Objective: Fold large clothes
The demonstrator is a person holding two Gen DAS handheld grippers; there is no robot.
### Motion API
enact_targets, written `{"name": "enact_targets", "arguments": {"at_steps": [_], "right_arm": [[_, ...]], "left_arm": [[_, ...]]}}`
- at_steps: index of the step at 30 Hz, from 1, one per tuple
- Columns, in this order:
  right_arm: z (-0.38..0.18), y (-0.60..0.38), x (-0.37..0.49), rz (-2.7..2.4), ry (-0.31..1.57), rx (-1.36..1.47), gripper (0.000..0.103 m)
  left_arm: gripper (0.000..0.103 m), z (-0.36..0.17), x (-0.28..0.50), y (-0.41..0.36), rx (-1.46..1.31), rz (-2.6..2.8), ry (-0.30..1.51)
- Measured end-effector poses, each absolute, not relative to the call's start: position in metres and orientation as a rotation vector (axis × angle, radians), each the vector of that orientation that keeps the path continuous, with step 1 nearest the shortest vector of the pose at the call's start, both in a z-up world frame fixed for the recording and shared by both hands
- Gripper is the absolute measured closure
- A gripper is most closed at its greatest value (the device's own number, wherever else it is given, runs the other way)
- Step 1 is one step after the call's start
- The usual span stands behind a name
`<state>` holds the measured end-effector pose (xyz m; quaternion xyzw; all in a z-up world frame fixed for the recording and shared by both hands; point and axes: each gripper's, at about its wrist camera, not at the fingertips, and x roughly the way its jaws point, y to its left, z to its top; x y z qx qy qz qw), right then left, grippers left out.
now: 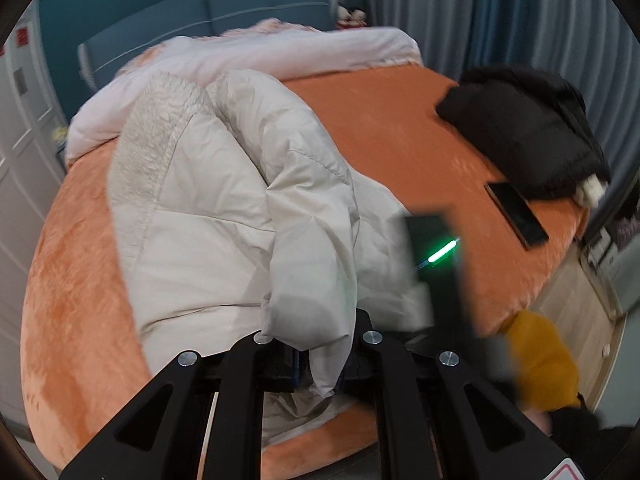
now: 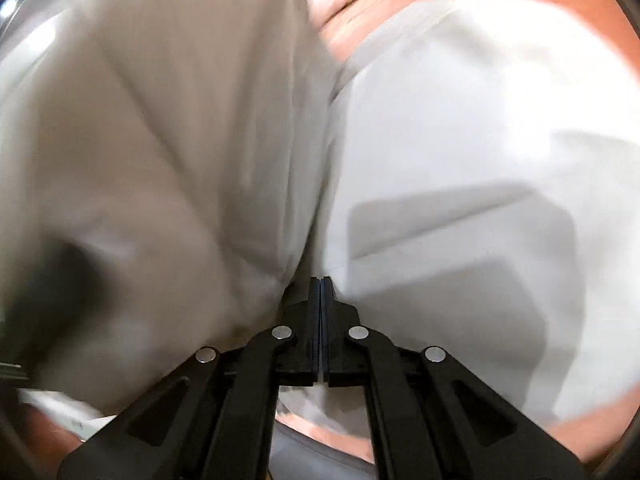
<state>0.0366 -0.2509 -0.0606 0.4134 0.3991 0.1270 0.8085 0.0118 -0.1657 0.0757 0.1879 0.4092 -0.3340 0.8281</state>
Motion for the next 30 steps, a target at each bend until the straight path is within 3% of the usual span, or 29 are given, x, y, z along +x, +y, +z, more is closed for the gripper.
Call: {"name": "enact_targets", "arguments": {"at_steps": [10,11,13,15,20,22,30], "right_arm": [[-0.003,-0.369,-0.039,-0.027,0.689,0.807,0.101],[-0.001,-0.376,-0.028,-0.032,0.689,0.791,0.099],[0.013,-0.377,-0.013,-0.037,0.684,0.734,0.081],[0.03,-0.369,-0.005,-0.003,0.669,0.682,0.071],[0.057,-0.349,0.038,0.05,0.688,0.549,0.067],[0.053,-0.349,0.044,0.084,0.716,0.528,0.061],[0.046,-0.333,0.104,0.132,0.845,0.5,0.056]], "left_arm": [[0.095,0.005,-0.009,-0.223,0.578,-0.749,0.93],[0.095,-0.001,-0.009,-0.226,0.585,-0.746,0.934],[0.095,-0.01,-0.009,-0.23,0.598,-0.74,0.933],[0.095,-0.013,-0.009,-0.232,0.609,-0.732,0.928],[0.095,-0.013,-0.007,-0.23,0.607,-0.718,0.937],[0.095,-0.008,-0.005,-0.229,0.599,-0.712,0.942],[0.095,0.007,-0.008,-0.225,0.581,-0.7,0.936]]}}
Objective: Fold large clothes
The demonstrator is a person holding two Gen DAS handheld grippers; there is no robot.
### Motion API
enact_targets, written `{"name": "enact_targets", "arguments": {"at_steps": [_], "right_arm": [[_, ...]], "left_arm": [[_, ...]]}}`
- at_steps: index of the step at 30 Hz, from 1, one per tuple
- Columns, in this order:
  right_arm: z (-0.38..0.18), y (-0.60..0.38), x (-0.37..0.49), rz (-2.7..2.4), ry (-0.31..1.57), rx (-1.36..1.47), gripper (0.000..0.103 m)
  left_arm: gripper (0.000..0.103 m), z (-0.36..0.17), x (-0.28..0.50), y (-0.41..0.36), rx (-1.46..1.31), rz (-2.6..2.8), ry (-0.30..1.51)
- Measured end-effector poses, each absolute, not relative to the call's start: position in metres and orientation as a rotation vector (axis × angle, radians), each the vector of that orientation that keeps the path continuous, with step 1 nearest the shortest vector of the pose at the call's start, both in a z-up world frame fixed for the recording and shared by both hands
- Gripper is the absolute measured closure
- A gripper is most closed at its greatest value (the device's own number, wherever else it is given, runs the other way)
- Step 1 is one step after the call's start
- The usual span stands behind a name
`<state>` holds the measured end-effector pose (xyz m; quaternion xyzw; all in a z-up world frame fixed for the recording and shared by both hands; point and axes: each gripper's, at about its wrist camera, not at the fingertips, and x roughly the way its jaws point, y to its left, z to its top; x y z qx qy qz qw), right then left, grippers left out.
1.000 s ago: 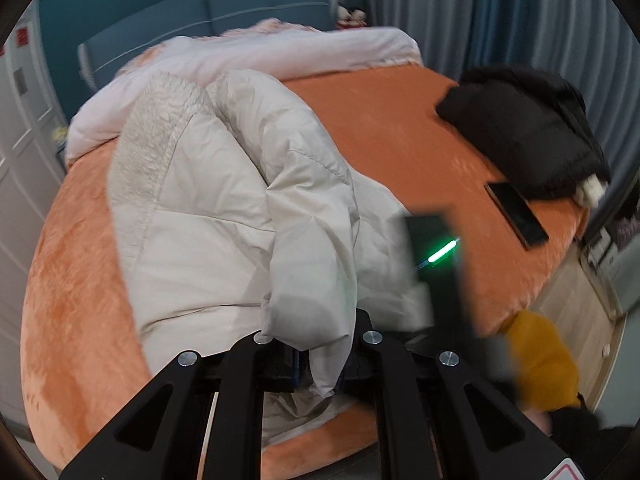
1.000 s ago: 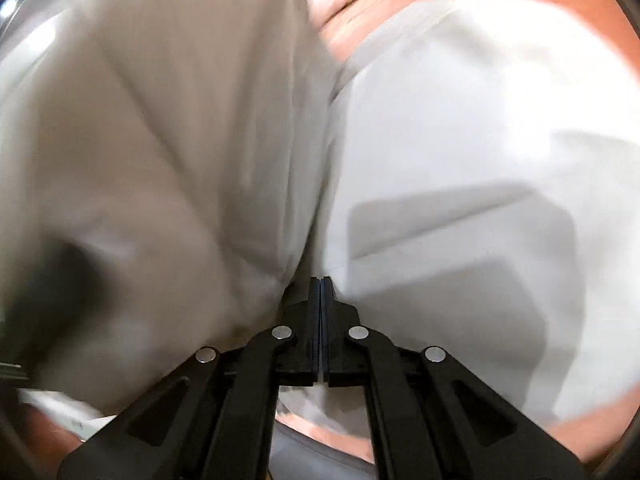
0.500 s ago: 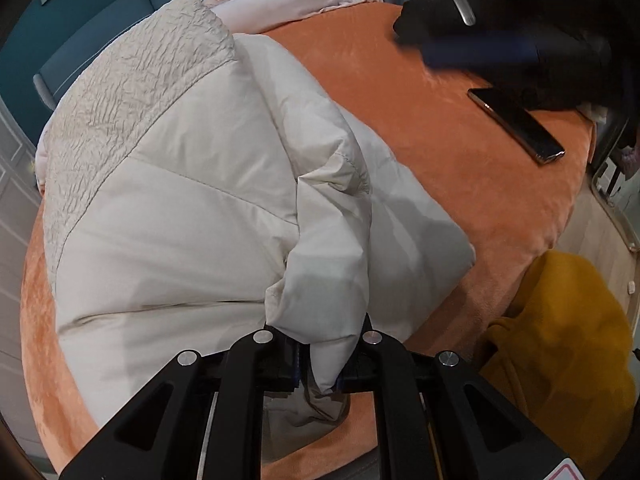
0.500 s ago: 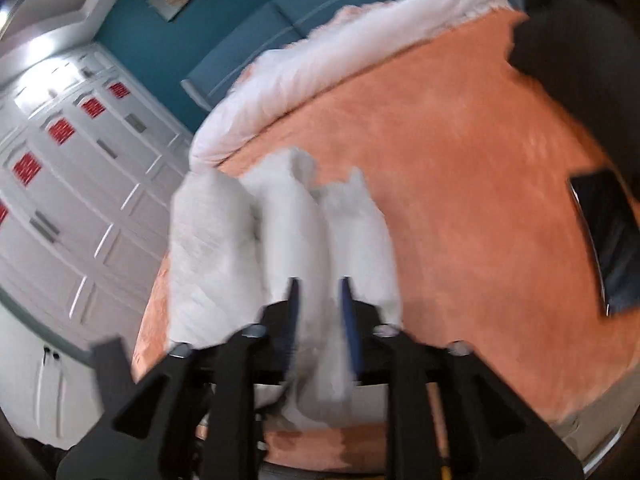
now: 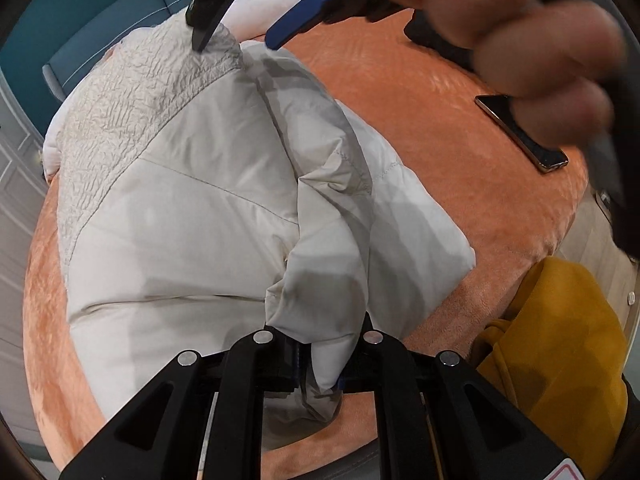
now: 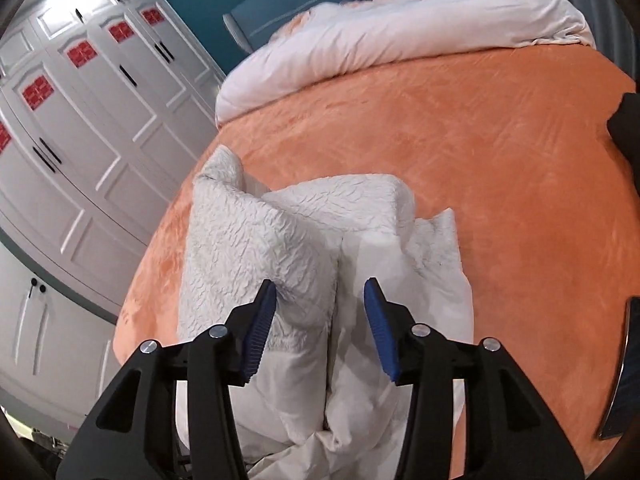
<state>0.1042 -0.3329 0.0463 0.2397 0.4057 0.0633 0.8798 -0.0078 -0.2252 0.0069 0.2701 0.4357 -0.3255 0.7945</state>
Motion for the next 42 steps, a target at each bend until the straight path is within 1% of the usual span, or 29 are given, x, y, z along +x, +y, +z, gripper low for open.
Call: {"name": "enact_targets", "arguments": {"at_steps": [3,6,7,9,10,12,13,14,15,16,17,18,20,23,25,27,29,31,32,34,38,42], "right_arm": [[0.04,-0.335,0.118,0.155,0.903,0.515,0.057],[0.033,-0.333,0.125,0.206,0.928,0.565,0.088],[0.033,-0.33,0.126,0.21,0.928,0.565,0.094],[0.041,-0.323,0.124,0.208,0.904,0.524,0.097],[0.046,-0.321,0.123,0.206,0.89,0.519,0.098],[0.06,-0.322,0.114,0.201,0.839,0.526,0.099],[0.066,-0.324,0.11,0.198,0.817,0.53,0.099],[0.071,-0.329,0.104,0.193,0.795,0.541,0.099],[0.073,-0.332,0.1,0.183,0.785,0.551,0.099],[0.073,-0.339,0.095,0.169,0.778,0.563,0.099],[0.068,-0.347,0.092,0.152,0.781,0.583,0.099],[0.063,-0.352,0.089,0.136,0.789,0.604,0.099],[0.046,-0.363,0.087,0.102,0.82,0.633,0.099],[0.016,-0.369,0.089,0.077,0.879,0.666,0.096],[0.015,-0.368,0.088,0.084,0.867,0.691,0.091],[0.029,-0.359,0.08,0.098,0.833,0.684,0.088],[0.05,-0.343,0.061,0.095,0.789,0.614,0.075],[0.065,-0.327,0.036,0.097,0.75,0.556,0.05],[0.067,-0.321,0.025,0.1,0.734,0.544,0.047],[0.066,-0.308,0.0,0.119,0.72,0.546,0.043],[0.037,-0.3,-0.029,0.075,0.752,0.6,0.042],[0.023,-0.303,-0.026,0.062,0.769,0.699,0.042]], "left_arm": [[0.095,0.013,-0.01,-0.226,0.575,-0.691,0.929],[0.094,0.023,-0.011,-0.222,0.553,-0.693,0.92],[0.093,0.027,-0.013,-0.22,0.541,-0.694,0.919],[0.09,0.039,-0.017,-0.212,0.507,-0.708,0.918],[0.087,0.047,-0.02,-0.207,0.488,-0.72,0.917],[0.084,0.066,-0.025,-0.191,0.437,-0.757,0.905],[0.079,0.076,-0.029,-0.181,0.414,-0.774,0.896],[0.071,0.086,-0.033,-0.173,0.391,-0.794,0.885],[0.065,0.097,-0.039,-0.161,0.371,-0.802,0.856],[0.05,0.104,-0.047,-0.15,0.367,-0.793,0.822],[0.044,0.107,-0.05,-0.144,0.368,-0.787,0.806],[0.041,0.108,-0.054,-0.132,0.375,-0.774,0.792],[0.04,0.094,-0.053,-0.114,0.405,-0.737,0.818],[0.04,0.064,-0.044,-0.094,0.413,-0.66,0.916],[0.04,0.041,-0.032,-0.088,0.383,-0.615,0.978],[0.04,0.034,-0.026,-0.088,0.385,-0.589,0.987],[0.04,0.029,-0.017,-0.088,0.385,-0.567,0.992],[0.04,0.025,-0.012,-0.086,0.363,-0.554,0.997],[0.04,0.024,-0.008,-0.085,0.349,-0.547,1.003],[0.04,0.016,-0.007,-0.087,0.339,-0.539,1.009],[0.04,0.01,-0.012,-0.087,0.33,-0.521,1.01],[0.04,0.009,-0.013,-0.086,0.325,-0.514,1.007]]}}
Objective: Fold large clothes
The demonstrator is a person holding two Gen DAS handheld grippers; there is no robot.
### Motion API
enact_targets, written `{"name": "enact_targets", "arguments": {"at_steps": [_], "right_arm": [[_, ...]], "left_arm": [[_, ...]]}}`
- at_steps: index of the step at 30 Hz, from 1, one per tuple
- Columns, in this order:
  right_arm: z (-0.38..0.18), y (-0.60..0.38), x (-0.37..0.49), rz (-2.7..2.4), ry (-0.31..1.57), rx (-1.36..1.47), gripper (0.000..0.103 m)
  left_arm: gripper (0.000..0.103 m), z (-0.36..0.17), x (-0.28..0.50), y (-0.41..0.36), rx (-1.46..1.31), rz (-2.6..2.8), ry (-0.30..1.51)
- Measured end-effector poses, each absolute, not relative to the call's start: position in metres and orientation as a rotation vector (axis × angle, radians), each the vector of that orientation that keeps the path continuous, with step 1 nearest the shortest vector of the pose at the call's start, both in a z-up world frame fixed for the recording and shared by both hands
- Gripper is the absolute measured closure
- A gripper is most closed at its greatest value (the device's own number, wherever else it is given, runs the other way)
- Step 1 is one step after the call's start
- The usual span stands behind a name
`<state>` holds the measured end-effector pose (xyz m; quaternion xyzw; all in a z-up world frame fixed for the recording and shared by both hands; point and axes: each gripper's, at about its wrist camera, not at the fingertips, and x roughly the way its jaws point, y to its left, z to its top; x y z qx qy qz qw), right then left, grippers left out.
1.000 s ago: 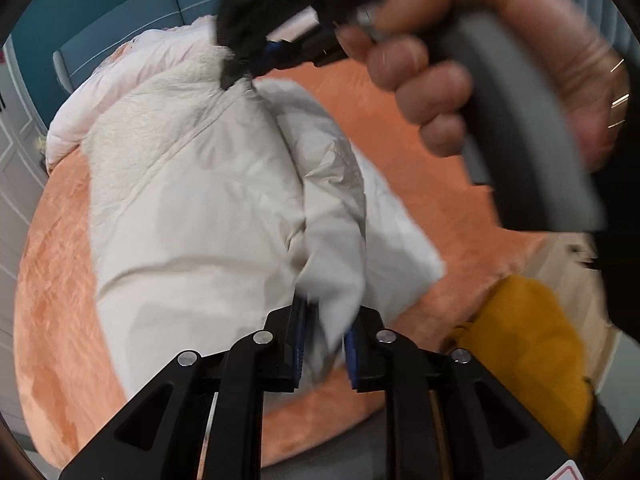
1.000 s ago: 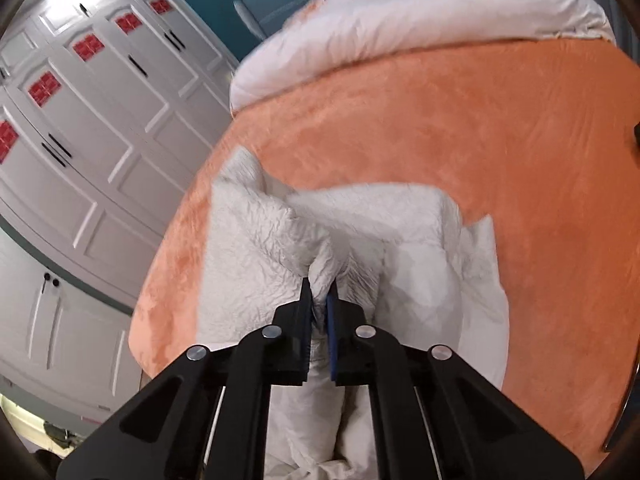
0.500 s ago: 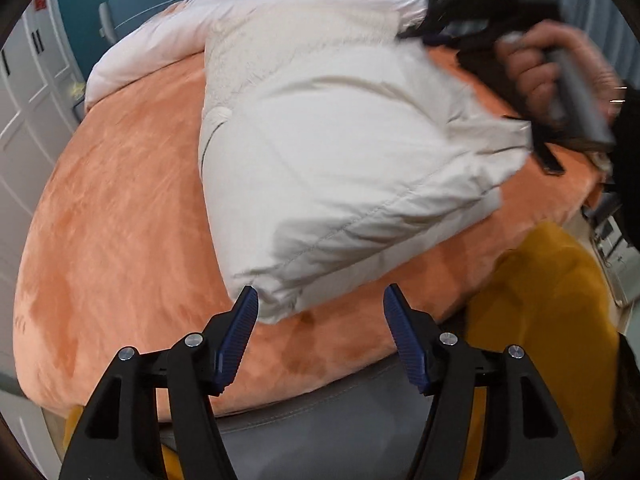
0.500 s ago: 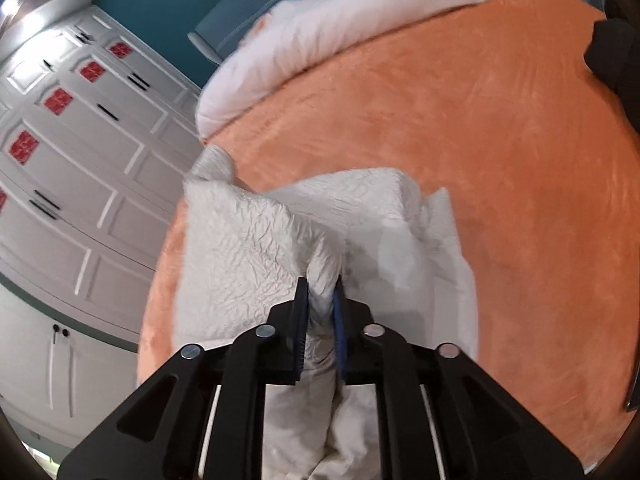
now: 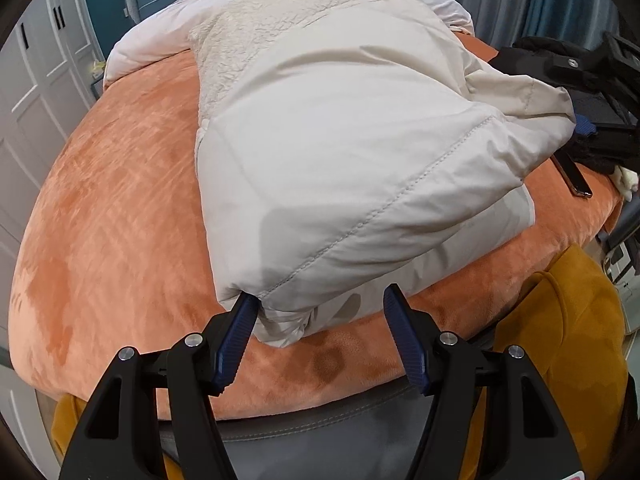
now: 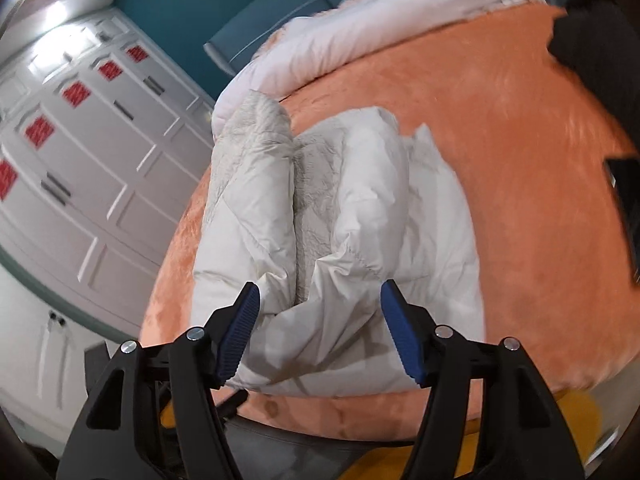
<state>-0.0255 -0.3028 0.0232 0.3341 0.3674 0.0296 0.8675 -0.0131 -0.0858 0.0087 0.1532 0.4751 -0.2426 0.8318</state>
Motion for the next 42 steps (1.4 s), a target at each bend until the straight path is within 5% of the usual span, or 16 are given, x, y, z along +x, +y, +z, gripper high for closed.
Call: {"name": "enact_targets", "arguments": {"at_steps": [10,15,20,24,25,34,37,42], "right_arm": [[0.028,-0.288,0.016,0.015,0.83,0.674,0.02],[0.017,-0.274,0.041,-0.027,0.915,0.654,0.021],[0.028,-0.253,0.065,-0.022,0.95,0.582,0.035],[0.051,-0.209,0.093,0.018,0.991,0.382,0.087],[0.056,-0.197,0.099,0.043,0.999,0.344,0.092],[0.179,-0.167,0.074,0.348,0.715,0.389,0.1],[0.162,-0.235,0.033,0.268,0.648,0.533,0.1],[0.055,-0.338,-0.021,-0.037,0.772,0.716,0.1]], "left_arm": [[0.04,0.01,-0.012,-0.079,0.277,-0.514,1.008],[0.031,0.007,-0.013,-0.073,0.24,-0.503,1.015],[0.025,0.0,-0.009,-0.052,0.188,-0.452,1.03],[0.025,-0.012,0.005,-0.027,0.061,-0.399,1.089],[0.025,-0.014,0.009,-0.022,0.038,-0.387,1.093],[0.024,0.01,0.02,-0.019,-0.106,-0.441,1.068],[0.024,0.011,0.017,-0.029,-0.092,-0.459,1.072],[0.025,-0.005,0.011,-0.052,-0.005,-0.482,1.1]]}}
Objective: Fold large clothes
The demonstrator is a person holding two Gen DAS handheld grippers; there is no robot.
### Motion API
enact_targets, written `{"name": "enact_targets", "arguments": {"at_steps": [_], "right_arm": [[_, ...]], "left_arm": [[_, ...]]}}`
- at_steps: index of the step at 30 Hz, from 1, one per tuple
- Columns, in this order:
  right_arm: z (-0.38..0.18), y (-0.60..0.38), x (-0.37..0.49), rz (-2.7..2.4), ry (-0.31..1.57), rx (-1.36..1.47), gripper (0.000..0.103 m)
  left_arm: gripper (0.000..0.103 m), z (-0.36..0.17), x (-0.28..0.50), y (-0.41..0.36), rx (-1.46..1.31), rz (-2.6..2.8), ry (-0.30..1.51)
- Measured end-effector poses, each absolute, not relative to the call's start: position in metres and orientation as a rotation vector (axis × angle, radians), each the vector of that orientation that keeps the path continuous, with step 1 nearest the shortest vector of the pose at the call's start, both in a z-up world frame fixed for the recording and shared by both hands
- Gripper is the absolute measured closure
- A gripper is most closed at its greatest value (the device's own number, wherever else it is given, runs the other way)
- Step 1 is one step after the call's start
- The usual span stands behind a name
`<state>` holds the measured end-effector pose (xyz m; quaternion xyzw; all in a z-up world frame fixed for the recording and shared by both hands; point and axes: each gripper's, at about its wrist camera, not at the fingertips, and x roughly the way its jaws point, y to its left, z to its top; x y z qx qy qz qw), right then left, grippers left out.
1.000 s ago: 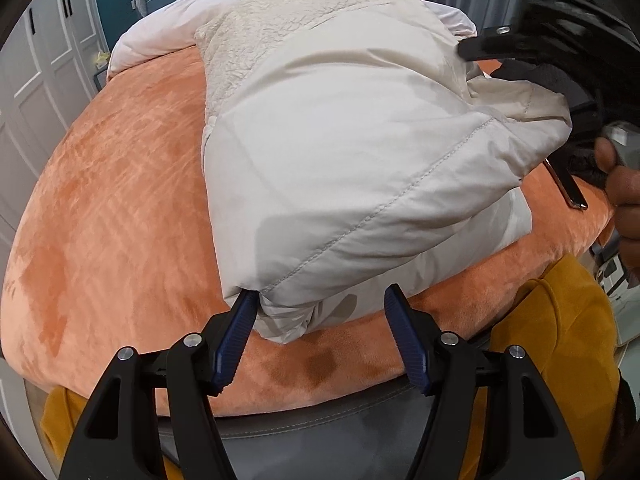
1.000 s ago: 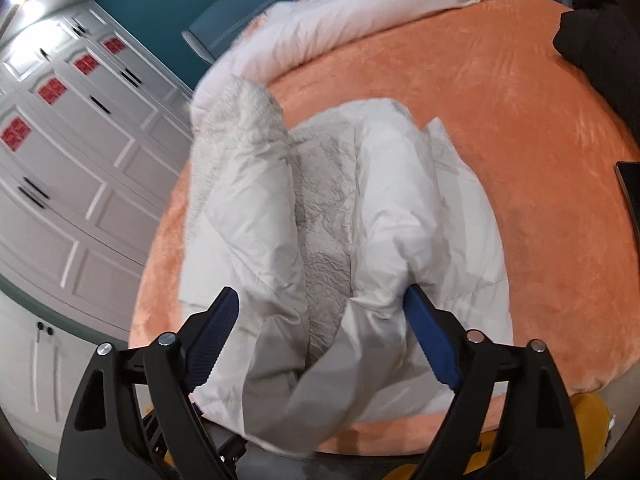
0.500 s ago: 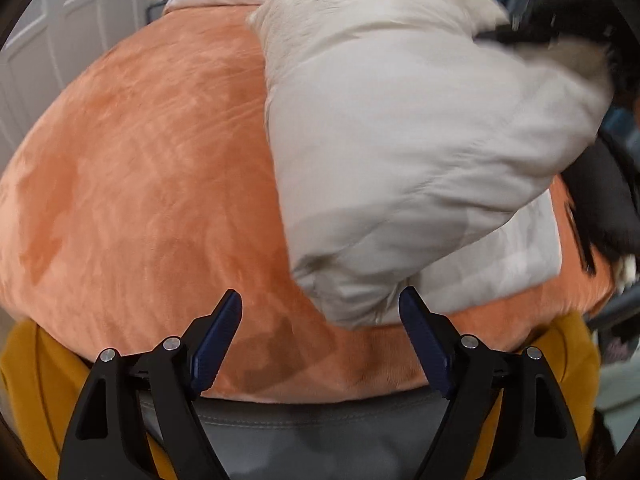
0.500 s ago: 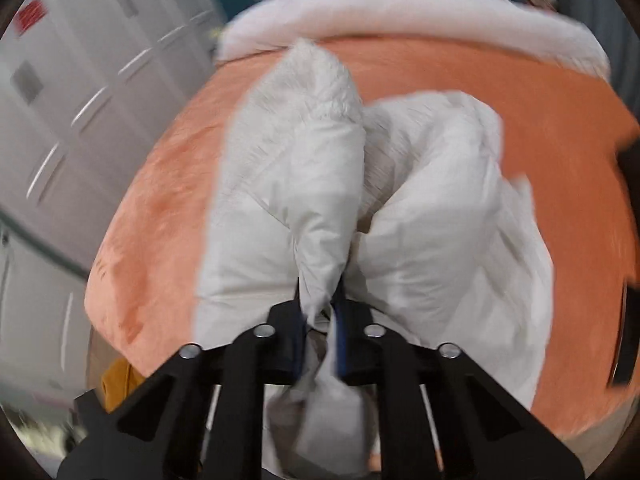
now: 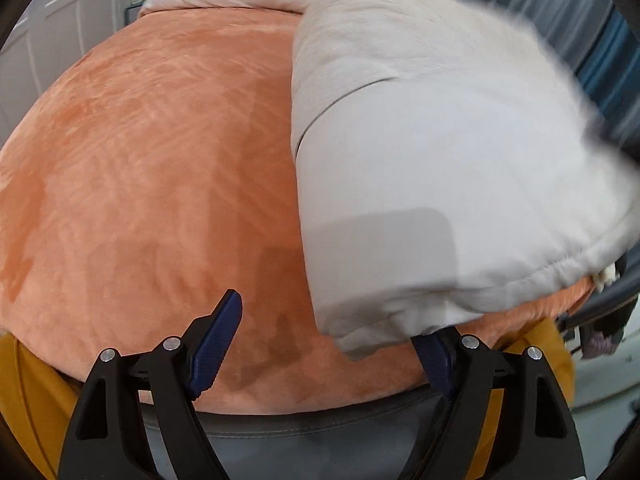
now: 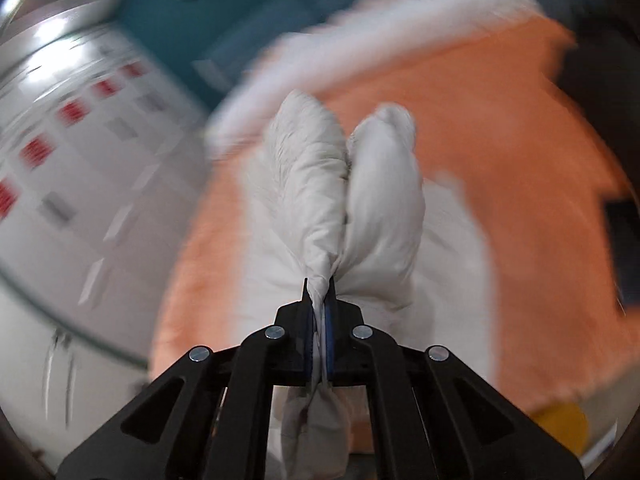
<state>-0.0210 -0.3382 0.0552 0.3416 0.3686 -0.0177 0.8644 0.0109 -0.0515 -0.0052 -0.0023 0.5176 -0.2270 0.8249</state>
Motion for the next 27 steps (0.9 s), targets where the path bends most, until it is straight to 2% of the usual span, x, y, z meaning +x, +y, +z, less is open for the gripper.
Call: {"name": "enact_targets", "arguments": {"at_steps": [5,9,14,17,21,27], "right_arm": [[-0.03,-0.37,-0.043,-0.117,0.791,0.77,0.097],[-0.057,-0.382,-0.041,-0.099,0.792,0.816,0.094],[-0.062,-0.383,-0.033,-0.059,0.786,0.837,0.09],[-0.056,-0.386,-0.04,-0.057,0.775,0.858,0.087],[-0.049,-0.393,-0.059,-0.046,0.744,0.904,0.085],[-0.004,-0.405,-0.076,-0.144,0.698,0.884,0.084]], "left_arm": [[0.026,0.004,0.001,-0.075,0.106,-0.542,1.049],[0.028,0.038,-0.016,-0.079,0.17,-0.622,0.976],[0.028,0.094,-0.013,-0.068,0.039,-0.667,0.87],[0.027,0.12,0.02,-0.087,-0.017,-0.648,0.82],[0.027,0.119,0.075,-0.144,0.052,-0.58,0.756],[0.027,0.074,0.134,-0.218,0.171,-0.484,0.84]]}}
